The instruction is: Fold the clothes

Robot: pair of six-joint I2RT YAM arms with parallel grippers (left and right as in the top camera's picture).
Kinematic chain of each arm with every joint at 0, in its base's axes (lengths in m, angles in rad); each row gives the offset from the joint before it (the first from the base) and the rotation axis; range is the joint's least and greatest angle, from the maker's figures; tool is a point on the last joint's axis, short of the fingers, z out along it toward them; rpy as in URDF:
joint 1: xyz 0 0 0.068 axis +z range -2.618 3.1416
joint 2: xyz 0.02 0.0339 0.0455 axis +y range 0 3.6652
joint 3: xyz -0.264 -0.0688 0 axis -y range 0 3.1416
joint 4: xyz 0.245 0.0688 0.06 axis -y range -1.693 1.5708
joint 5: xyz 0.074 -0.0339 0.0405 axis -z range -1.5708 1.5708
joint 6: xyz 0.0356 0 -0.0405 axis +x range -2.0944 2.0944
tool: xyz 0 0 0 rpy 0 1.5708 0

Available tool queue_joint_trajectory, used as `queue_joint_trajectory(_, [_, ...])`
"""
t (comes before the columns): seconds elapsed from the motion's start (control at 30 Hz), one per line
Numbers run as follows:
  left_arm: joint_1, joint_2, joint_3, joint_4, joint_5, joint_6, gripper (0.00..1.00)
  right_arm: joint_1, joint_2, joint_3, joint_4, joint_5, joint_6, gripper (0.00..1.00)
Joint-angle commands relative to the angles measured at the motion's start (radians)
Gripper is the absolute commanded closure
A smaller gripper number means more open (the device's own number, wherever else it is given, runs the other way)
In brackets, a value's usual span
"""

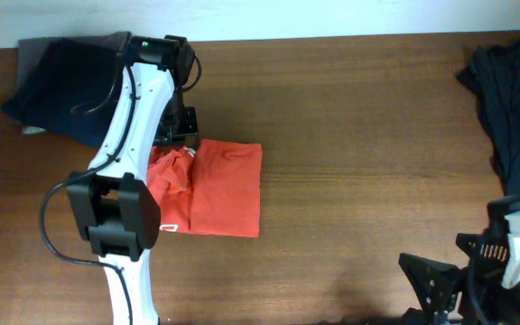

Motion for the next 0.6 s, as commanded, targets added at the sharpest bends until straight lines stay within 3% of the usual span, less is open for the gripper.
queue_joint_trajectory(0.0, [-0.035, -0.066, 0.025, -0.003, 0.011, -0.024, 1.00, 0.006, 0.002, -0.022, -0.005, 0.022, -0.001, 0.01])
queue_joint_trajectory(0.57, [-0.164, -0.066, 0.025, -0.003, -0.014, -0.075, 1.00, 0.006, 0.002, -0.190, 0.013, 0.117, 0.076, 0.01])
